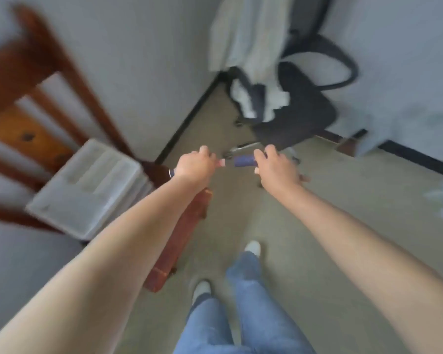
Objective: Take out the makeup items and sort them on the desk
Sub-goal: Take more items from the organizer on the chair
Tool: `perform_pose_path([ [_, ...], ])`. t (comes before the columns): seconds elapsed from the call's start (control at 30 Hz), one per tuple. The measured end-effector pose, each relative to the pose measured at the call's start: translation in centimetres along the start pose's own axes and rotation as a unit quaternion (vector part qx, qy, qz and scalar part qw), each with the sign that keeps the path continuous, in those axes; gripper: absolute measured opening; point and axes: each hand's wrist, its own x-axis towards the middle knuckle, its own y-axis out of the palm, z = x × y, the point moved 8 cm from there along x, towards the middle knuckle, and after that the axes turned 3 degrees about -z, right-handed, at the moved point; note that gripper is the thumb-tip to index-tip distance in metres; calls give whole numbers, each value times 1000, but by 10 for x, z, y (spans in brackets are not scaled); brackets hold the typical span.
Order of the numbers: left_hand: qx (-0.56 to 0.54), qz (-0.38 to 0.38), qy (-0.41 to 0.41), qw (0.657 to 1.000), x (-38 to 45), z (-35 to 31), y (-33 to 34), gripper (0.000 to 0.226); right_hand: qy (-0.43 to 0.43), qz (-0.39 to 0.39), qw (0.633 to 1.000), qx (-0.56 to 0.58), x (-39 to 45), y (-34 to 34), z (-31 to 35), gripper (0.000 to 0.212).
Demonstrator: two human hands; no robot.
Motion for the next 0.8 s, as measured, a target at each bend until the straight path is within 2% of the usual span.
perform_pose_path([
  [0.13, 80, -27, 166, 982, 10, -151, -82, 40, 184, -52, 981, -41, -90, -48, -129, 41],
  [0.2, 120, -51, 255, 958, -2, -240, -111, 42, 296, -97, 944, -108, -155, -71, -197, 47],
  [0.27, 140, -74, 338, 928, -24, -332, -133, 43, 344, -109, 926, -114, -229, -74, -255, 51],
  [0.4, 174, -127, 492, 844, -109, -521, -156, 42, 512, -33, 854, -90, -403, -67, -349, 47],
  [0.5, 188, -152, 579, 778, -200, -653, -158, 42, 602, -49, 789, -114, -542, -60, -394, 53],
  [0.6, 181, -169, 648, 721, -291, -768, -151, 38, 681, -5, 727, -89, -677, -50, -436, 53],
  [0.67, 177, -179, 682, 687, -346, -834, -148, 38, 715, -24, 688, -121, -758, -58, -449, 52],
  [0.8, 176, -201, 730, 629, -444, -945, -151, 41, 775, 4, 626, -91, -896, -40, -485, 52],
])
